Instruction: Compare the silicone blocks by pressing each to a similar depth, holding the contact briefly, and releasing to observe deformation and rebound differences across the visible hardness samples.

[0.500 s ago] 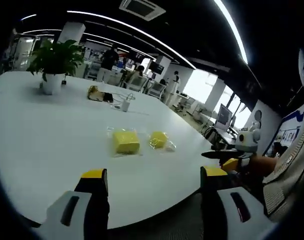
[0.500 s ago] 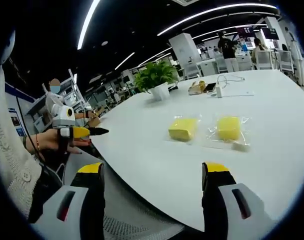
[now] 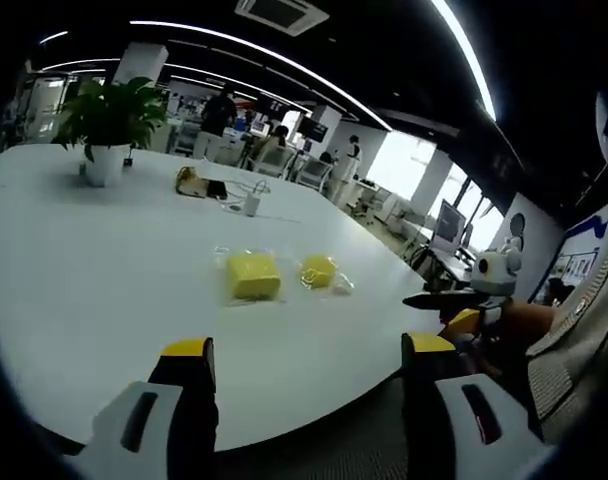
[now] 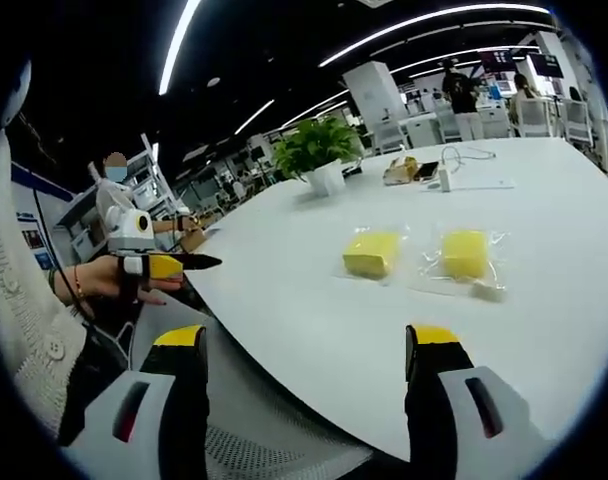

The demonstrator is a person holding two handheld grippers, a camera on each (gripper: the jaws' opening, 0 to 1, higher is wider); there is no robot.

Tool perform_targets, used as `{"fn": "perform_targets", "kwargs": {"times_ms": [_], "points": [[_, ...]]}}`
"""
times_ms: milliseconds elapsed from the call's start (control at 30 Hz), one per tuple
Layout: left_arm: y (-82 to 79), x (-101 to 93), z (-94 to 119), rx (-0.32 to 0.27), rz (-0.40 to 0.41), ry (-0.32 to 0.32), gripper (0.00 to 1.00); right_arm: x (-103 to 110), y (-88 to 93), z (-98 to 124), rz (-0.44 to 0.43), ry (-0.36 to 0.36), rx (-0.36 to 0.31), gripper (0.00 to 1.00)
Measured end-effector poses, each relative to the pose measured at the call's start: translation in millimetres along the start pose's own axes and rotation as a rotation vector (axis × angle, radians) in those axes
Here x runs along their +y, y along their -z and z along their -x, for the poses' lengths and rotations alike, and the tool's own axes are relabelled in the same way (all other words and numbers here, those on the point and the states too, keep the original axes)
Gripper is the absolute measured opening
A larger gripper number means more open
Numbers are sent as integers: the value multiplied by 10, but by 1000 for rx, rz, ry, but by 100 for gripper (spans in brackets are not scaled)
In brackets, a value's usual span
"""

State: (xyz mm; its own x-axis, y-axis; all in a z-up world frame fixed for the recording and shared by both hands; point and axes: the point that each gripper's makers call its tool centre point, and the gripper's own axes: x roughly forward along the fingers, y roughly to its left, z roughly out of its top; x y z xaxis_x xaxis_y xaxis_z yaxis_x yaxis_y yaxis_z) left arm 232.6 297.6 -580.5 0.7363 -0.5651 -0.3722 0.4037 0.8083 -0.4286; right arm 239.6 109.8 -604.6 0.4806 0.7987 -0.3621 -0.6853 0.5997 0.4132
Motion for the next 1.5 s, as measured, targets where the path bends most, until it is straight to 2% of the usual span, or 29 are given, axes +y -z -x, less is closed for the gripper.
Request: {"fn": "perform_targets", "kwargs": {"times_ms": [767,1067,1500], "points": [[51,-6,10,25,-22,-1,76,30,-1,5,4,-1,-6,75],[-51,-39,9,11,-71,-3,77,42,-111,43,22,3,-50,75],[-25,-13,-20,32,-73,-8,77,-2,-58,17,5,10,-43,74]]}}
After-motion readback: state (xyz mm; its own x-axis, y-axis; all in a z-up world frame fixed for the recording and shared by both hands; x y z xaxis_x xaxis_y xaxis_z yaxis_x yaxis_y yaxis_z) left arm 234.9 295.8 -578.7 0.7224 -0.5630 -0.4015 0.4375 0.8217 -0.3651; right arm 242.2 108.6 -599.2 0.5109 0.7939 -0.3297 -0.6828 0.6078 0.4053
